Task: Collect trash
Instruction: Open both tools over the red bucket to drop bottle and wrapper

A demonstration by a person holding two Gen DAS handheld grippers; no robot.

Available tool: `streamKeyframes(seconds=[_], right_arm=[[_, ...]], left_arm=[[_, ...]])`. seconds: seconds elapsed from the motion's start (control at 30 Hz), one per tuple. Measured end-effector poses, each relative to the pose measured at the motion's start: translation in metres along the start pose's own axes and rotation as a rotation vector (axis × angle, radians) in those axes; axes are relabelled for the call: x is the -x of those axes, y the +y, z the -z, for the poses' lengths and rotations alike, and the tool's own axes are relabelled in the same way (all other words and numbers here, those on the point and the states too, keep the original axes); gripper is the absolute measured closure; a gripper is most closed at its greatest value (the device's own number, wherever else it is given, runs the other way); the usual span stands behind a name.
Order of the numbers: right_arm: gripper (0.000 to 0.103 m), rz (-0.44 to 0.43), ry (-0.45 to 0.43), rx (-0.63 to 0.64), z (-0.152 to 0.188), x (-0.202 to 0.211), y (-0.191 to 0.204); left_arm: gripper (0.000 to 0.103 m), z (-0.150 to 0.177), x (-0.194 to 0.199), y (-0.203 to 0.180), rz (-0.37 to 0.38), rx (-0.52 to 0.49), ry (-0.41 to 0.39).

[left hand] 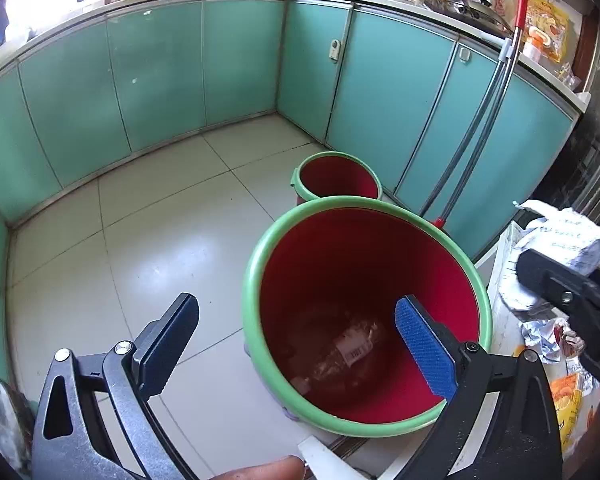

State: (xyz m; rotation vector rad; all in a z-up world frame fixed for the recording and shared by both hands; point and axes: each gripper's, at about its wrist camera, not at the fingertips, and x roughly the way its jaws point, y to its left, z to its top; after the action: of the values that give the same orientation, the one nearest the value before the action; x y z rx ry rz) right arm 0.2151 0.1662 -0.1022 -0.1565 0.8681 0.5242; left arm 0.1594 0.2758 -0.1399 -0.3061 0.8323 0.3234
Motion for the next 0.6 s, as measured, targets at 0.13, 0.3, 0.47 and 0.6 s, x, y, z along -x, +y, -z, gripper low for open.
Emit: streamKeyframes(seconds=[0.13,0.3,0.47,0.6], right_arm=[[0.044,-0.002,0.03,0.005,0.001,-0.029,0.007],[0.034,0.001,0.048,0.004,0.003,-0.043,0.005],[0.029,-0.002,0.033,-0.004,0.008,-0.029,-0.002],[0.029,0.022,0.001,-0.039,0.018,0.001,-0.017]], left_arm=[[0.004,0.002,-0.002,0.009,-0.029,0.018,0.005],[0.003,0.003,-0.003,0.017,-0.051,0.024,0.002],[0.001,0.002,-0.001,0.021,-0.074,0.025,-0.011],[0.001,0.003,0.005,0.012,-0.051,-0.002,-0.016]])
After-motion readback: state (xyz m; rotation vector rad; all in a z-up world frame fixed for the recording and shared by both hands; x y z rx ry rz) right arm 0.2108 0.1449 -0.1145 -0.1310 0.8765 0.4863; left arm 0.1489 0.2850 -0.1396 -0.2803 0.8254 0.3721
